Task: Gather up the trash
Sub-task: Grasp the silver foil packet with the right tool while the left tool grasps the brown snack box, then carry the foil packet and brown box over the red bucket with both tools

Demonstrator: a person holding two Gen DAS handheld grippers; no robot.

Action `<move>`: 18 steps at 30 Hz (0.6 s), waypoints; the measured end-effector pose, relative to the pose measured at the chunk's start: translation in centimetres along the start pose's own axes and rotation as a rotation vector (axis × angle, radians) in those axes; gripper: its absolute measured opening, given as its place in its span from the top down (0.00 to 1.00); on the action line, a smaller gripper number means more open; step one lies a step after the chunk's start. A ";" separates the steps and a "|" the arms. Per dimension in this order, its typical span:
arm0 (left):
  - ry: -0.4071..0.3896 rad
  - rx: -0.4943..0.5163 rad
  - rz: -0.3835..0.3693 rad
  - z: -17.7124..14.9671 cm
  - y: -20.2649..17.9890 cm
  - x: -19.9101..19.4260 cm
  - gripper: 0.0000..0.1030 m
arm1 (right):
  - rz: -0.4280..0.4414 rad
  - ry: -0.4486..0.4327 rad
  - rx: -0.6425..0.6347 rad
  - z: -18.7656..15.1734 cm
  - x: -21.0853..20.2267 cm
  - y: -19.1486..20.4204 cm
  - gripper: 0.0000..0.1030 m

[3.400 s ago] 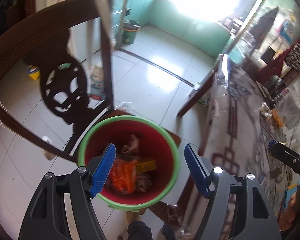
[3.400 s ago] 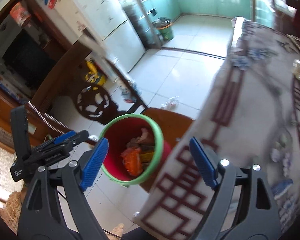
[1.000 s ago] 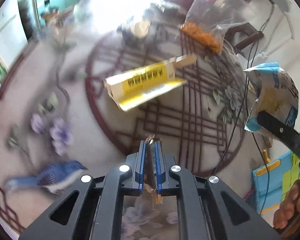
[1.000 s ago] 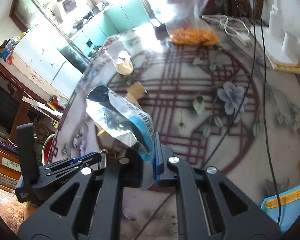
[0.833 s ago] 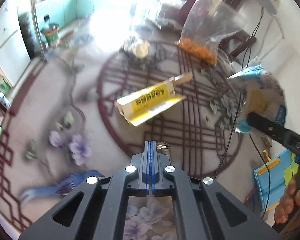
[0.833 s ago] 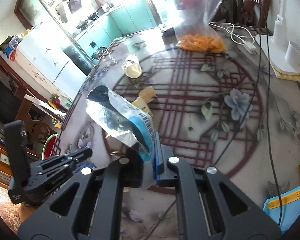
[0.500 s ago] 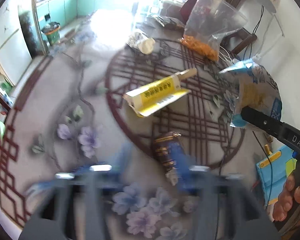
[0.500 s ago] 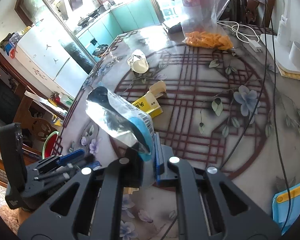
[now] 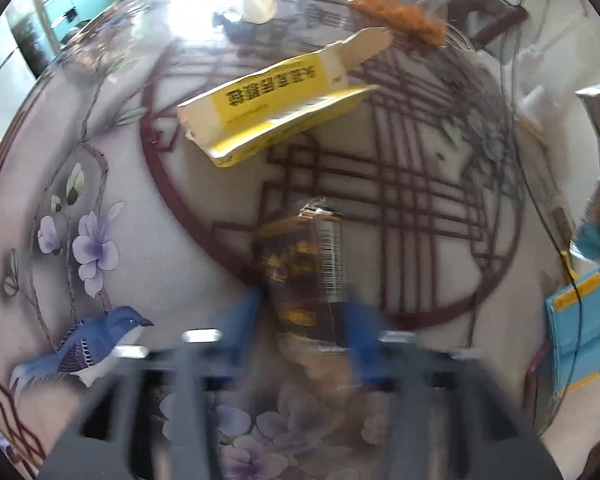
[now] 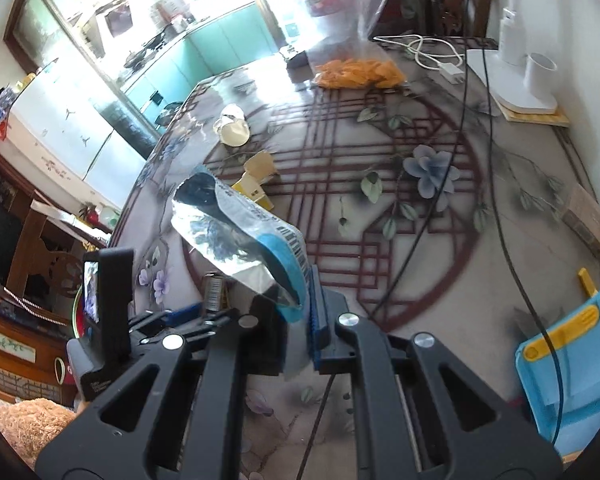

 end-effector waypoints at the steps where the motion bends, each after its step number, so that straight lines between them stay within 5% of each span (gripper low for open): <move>1: -0.005 0.003 -0.017 0.0 0.0 -0.4 0.79 | 0.005 -0.007 0.002 0.1 -0.1 0.2 0.91; 12: -0.350 0.000 0.045 3.0 6.4 -14.2 0.81 | 0.097 -0.028 -0.079 1.6 1.6 7.2 0.91; 18: -0.409 -0.061 0.075 3.0 10.8 -17.7 0.81 | 0.112 -0.022 -0.123 1.5 2.6 10.7 0.91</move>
Point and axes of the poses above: each gripper's, at about its wrist camera, not at the fingertips, and x roughly the way its jaws point, y to its left, z to its top, the point moved 8 cm from there along x, roughly the way its jaws point, and after that the axes turned 7 degrees about z, right-handed, at the moved point
